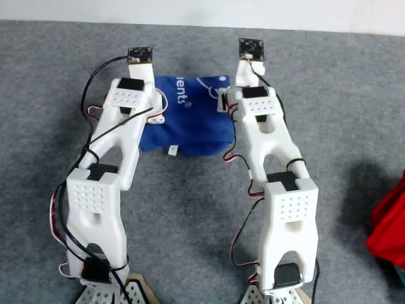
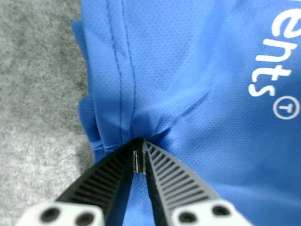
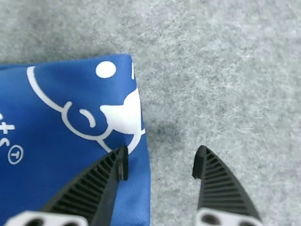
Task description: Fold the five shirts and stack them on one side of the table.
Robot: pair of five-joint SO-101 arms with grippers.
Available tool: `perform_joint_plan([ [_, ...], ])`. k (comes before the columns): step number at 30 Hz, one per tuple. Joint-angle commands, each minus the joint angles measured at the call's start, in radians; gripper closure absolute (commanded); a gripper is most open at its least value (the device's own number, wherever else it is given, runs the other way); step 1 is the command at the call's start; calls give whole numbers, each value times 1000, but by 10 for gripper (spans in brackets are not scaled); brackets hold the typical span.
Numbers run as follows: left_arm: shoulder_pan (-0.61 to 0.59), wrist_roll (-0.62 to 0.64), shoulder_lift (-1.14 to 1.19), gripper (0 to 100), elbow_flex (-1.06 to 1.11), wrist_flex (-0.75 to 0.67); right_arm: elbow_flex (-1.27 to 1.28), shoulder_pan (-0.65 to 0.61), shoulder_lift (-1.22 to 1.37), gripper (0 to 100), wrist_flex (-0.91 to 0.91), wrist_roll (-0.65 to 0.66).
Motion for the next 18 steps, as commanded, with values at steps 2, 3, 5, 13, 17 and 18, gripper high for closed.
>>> perform_joint_plan([
  [2,16,-8,-8,994,-30,0,-50,-33,7,767,7,-2],
  [3,16,-9,-8,994,-30,0,-53,-44,15,767,8,-2],
  [5,16,-9,-8,994,-30,0,-54,-59,24,767,8,-2],
  [13,16,-9,-8,994,-30,-2,-48,-81,31,767,4,-2],
  [17,16,-9,-8,994,-28,-2,-53,-81,71,768,5,-2],
  [18,16,-9,-8,994,-28,-2,-56,-81,93,769,8,-2],
])
